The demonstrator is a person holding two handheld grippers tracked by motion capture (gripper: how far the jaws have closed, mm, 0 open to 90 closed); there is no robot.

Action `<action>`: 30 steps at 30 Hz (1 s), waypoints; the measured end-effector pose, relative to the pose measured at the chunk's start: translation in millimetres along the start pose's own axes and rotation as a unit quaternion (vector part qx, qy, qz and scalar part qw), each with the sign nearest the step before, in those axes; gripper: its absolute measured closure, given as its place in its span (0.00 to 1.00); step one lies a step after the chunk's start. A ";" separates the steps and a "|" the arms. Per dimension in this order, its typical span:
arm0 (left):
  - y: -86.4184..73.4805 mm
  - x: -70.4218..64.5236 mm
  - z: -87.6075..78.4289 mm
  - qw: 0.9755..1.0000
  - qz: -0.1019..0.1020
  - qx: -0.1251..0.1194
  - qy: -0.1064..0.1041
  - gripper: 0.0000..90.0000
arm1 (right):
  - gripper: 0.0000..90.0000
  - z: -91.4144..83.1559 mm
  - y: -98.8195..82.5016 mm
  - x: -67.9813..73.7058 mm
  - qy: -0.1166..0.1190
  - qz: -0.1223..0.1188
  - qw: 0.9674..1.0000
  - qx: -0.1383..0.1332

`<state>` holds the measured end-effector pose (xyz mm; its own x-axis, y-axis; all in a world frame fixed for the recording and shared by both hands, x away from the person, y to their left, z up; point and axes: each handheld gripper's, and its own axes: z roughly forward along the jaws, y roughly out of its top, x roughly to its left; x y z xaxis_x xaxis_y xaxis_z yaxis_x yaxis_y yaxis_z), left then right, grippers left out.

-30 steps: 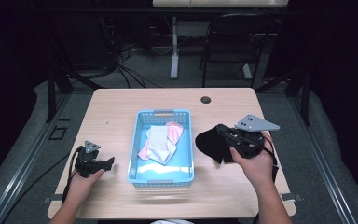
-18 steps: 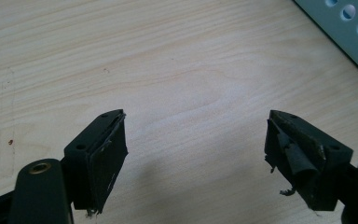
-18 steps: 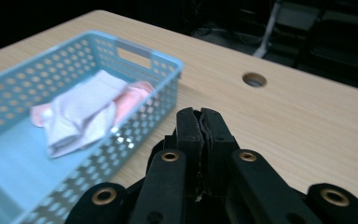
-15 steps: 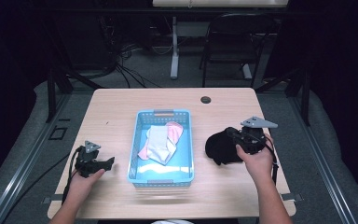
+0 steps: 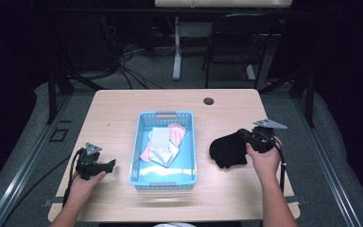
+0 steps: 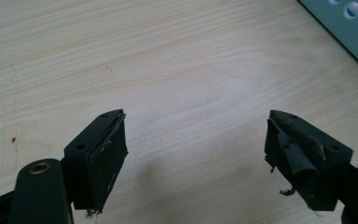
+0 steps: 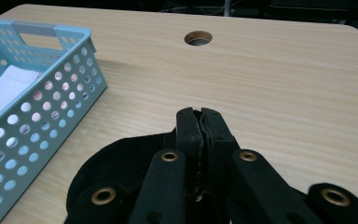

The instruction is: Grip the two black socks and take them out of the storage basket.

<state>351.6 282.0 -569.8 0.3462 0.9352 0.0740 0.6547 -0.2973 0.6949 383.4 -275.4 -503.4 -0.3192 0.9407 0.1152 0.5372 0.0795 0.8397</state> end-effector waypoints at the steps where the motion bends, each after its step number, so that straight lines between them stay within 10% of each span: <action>1: -0.1 0.0 0.0 1.000 0.001 0.000 0.000 0.23 | 0.96 0.5 -0.5 -0.6 -0.003 0.004 1.000 -0.002; 15: -0.2 0.7 -0.3 1.000 0.002 -0.001 -0.001 0.23 | 0.68 1.8 -3.8 5.7 -0.027 -0.020 0.999 -0.002; 30: -0.4 1.2 -0.8 1.000 0.000 -0.002 -0.001 0.23 | 0.60 8.9 -13.2 41.6 0.017 -0.071 0.997 0.020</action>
<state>351.2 283.4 -569.4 0.3485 0.9345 0.0725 0.6523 -0.2974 0.6972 370.0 -234.4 -514.4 -0.4204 0.9072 0.0164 0.5156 0.2240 0.8270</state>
